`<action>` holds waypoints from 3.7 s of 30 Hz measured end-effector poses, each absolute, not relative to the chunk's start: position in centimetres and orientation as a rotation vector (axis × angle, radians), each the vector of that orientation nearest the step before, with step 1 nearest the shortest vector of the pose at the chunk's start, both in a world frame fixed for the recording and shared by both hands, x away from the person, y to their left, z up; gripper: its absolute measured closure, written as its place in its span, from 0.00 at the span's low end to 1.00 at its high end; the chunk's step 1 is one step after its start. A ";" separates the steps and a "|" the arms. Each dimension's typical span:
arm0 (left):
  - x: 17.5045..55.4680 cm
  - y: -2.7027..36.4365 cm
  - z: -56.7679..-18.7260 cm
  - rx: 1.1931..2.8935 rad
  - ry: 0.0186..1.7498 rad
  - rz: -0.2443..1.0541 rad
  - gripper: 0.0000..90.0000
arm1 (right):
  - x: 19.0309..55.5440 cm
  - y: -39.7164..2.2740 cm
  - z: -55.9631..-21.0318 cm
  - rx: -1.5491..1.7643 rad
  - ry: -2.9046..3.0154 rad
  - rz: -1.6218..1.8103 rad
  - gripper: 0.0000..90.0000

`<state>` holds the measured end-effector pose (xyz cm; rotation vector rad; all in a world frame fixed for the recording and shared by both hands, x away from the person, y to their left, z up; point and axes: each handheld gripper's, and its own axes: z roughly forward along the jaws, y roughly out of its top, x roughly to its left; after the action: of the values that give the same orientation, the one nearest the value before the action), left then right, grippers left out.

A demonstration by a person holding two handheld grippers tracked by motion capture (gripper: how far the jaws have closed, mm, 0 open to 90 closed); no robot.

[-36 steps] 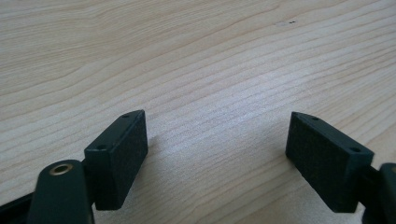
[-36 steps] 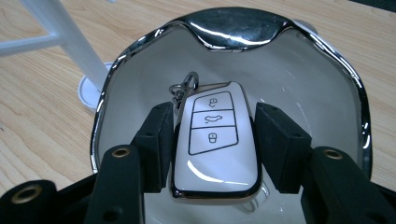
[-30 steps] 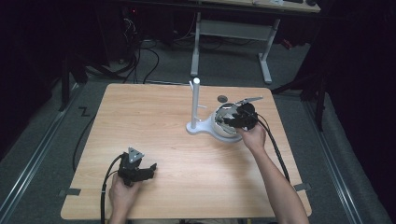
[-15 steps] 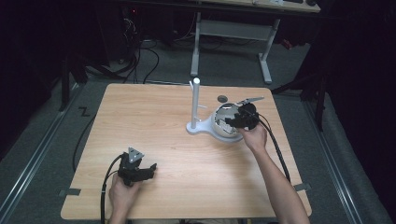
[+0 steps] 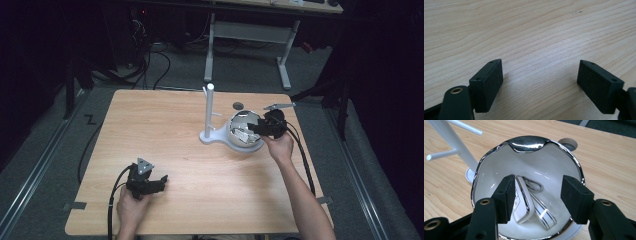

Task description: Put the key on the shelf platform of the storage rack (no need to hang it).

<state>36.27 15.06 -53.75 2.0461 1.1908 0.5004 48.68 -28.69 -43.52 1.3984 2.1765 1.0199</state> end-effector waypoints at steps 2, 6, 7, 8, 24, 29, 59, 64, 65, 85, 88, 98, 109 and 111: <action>36.3 15.1 -53.8 2.046 1.191 0.500 0.24 | 48.5 -28.8 -43.3 1.394 2.175 1.012 0.51; 36.3 15.1 -53.8 2.047 1.190 0.501 0.24 | 48.1 -29.2 -42.7 1.382 2.163 1.015 0.52; 36.3 15.1 -53.8 2.047 1.191 0.501 0.24 | 48.0 -29.3 -42.6 1.384 2.158 1.018 0.51; 36.3 15.1 -53.8 2.047 1.191 0.501 0.24 | 47.9 -29.4 -42.5 1.385 2.152 1.019 0.51; 36.3 15.1 -53.8 2.047 1.191 0.501 0.24 | 46.4 -31.4 -42.1 1.393 2.125 1.027 0.52; 36.3 15.1 -53.8 2.047 1.191 0.501 0.24 | 45.7 -31.8 -41.8 1.391 2.133 1.027 0.52; 36.3 15.0 -53.8 2.048 1.189 0.504 0.23 | 40.0 -33.5 -39.9 1.404 2.133 1.174 0.51; 36.3 15.0 -53.8 2.048 1.190 0.504 0.23 | 38.4 -33.4 -39.8 1.359 2.115 1.141 0.51; 36.3 15.0 -53.8 2.048 1.190 0.504 0.23 | 38.3 -33.4 -39.9 1.346 2.114 1.146 0.51; 36.3 15.0 -53.8 2.046 1.191 0.504 0.23 | 35.2 -34.2 -42.2 1.392 2.076 1.226 0.51; 36.3 15.0 -53.8 2.045 1.191 0.504 0.23 | 34.9 -34.1 -42.6 1.393 2.076 1.234 0.51; 36.3 15.0 -53.8 2.047 1.190 0.504 0.23 | 34.3 -33.1 -44.5 1.385 2.117 1.232 0.51; 36.3 15.0 -53.8 2.047 1.190 0.504 0.23 | 34.2 -31.6 -47.0 1.398 2.203 1.189 0.51; 36.3 15.0 -53.8 2.046 1.191 0.504 0.23 | 34.2 -31.5 -47.1 1.399 2.207 1.189 0.51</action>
<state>36.27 15.01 -53.77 2.0457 1.1905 0.5037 34.22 -31.47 -47.15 1.3989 2.2074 1.1893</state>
